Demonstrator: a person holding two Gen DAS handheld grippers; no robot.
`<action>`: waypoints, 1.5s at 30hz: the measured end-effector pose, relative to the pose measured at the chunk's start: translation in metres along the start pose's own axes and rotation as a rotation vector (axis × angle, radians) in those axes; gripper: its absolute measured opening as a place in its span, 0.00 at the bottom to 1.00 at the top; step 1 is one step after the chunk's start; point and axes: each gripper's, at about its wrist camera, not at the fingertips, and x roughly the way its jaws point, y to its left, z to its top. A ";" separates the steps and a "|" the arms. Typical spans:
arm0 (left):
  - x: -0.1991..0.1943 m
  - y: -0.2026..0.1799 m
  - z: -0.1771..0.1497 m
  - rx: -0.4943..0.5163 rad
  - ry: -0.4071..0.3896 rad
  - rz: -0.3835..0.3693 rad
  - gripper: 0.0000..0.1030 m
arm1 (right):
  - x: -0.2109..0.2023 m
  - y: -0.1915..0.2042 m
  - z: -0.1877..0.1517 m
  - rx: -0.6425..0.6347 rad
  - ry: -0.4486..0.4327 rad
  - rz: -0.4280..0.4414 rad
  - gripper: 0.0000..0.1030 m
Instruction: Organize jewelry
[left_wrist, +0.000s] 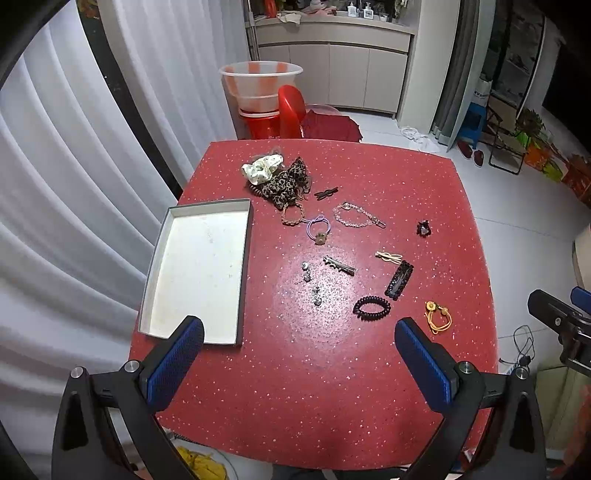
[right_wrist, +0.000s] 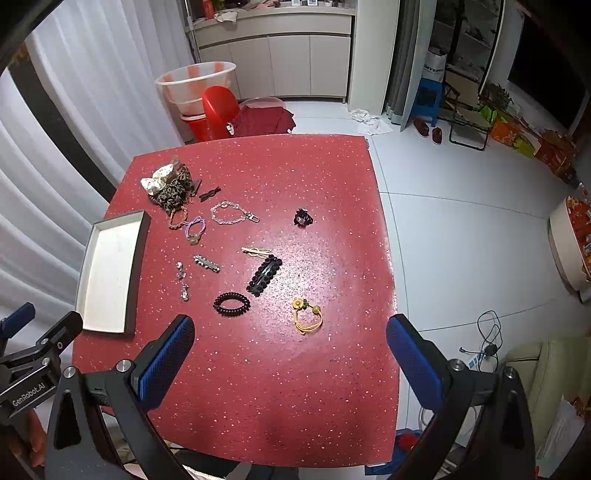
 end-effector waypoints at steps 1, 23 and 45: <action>0.000 0.000 0.000 0.000 0.001 0.001 1.00 | 0.000 -0.001 0.000 0.001 0.001 0.001 1.00; 0.005 -0.006 0.001 0.004 0.014 0.006 1.00 | 0.005 -0.001 0.006 -0.004 0.017 0.001 1.00; 0.004 -0.002 -0.005 -0.007 0.010 0.011 1.00 | 0.006 0.003 0.002 -0.006 0.017 0.000 1.00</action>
